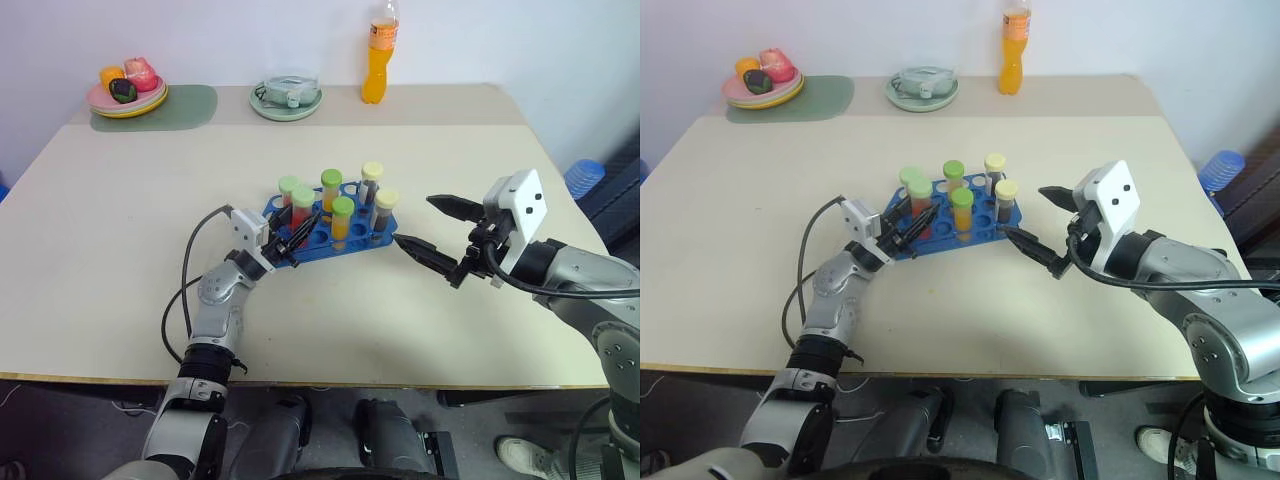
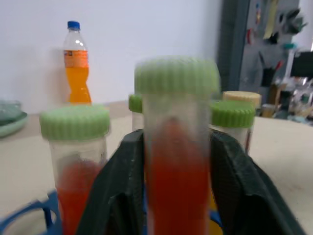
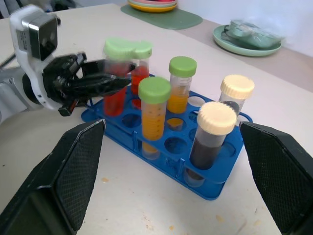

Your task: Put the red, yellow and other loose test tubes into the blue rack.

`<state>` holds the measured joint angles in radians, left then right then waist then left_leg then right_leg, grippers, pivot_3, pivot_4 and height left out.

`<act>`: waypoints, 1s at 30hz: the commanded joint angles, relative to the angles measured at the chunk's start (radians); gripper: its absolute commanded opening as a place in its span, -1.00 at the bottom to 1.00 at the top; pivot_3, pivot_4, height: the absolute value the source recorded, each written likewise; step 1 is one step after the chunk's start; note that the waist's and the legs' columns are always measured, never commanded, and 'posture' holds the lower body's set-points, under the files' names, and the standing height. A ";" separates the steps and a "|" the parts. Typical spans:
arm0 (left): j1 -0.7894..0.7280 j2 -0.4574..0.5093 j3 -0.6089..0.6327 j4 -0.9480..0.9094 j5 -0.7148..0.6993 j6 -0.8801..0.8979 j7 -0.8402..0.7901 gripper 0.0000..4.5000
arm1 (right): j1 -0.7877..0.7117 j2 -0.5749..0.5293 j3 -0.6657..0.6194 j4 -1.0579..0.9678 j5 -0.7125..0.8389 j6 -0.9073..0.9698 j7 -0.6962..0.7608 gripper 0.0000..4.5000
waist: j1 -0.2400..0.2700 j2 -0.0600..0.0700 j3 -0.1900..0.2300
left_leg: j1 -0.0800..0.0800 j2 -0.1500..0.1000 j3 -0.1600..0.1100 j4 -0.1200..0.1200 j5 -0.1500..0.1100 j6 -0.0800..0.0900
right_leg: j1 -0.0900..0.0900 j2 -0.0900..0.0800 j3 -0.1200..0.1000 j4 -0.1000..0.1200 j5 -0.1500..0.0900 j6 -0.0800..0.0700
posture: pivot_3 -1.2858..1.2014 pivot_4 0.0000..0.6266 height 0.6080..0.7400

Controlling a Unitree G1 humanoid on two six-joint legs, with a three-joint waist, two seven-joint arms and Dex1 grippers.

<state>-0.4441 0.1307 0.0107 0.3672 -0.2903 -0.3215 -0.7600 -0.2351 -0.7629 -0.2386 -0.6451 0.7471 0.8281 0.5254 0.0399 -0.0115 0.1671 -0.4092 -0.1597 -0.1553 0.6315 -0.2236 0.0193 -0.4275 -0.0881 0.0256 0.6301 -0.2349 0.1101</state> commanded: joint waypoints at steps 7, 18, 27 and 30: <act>0.047 0.065 -0.001 -0.178 -0.015 0.087 0.013 -0.21 | 0.047 0.032 0.013 0.016 -0.047 -0.093 0.029 1.00 | -0.002 0.000 0.000 | 0.000 0.000 0.000 0.000 0.000 0.000 | 0.000 0.000 0.000 0.000 0.000 0.000 | 0.03 -0.52 1.00; 0.187 0.175 0.041 -0.277 -0.089 0.135 -0.064 -0.21 | 0.088 0.084 0.060 0.072 -0.113 -0.182 0.054 1.00 | -0.001 0.001 0.000 | 0.000 0.000 0.000 -0.001 0.000 0.000 | 0.000 0.000 0.000 0.000 0.000 0.000 | 0.03 -0.52 1.00; 0.257 0.260 0.045 -0.338 -0.098 0.261 -0.075 -0.21 | 0.089 0.106 0.080 0.102 -0.145 -0.212 0.072 1.00 | -0.005 0.001 0.000 | 0.001 0.000 0.000 -0.001 0.000 0.000 | -0.001 0.000 0.000 0.000 0.000 0.000 | 0.03 -0.52 1.00; 0.300 0.314 0.073 -0.339 -0.064 0.259 -0.053 -0.21 | 0.124 0.100 0.058 0.094 -0.149 -0.214 0.075 1.00 | -0.003 0.001 -0.001 | 0.001 0.000 0.000 -0.002 0.000 0.000 | -0.001 0.001 0.001 0.000 0.000 0.000 | 0.03 -0.52 1.00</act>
<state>-0.1491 0.4275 0.0419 0.0562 -0.3699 -0.0516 -0.8303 -0.1208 -0.6544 -0.1486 -0.5323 0.6003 0.6337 0.5959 0.0367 -0.0103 0.1666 -0.4082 -0.1593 -0.1550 0.6294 -0.2237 0.0191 -0.4283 -0.0875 0.0264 0.6304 -0.2351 0.1097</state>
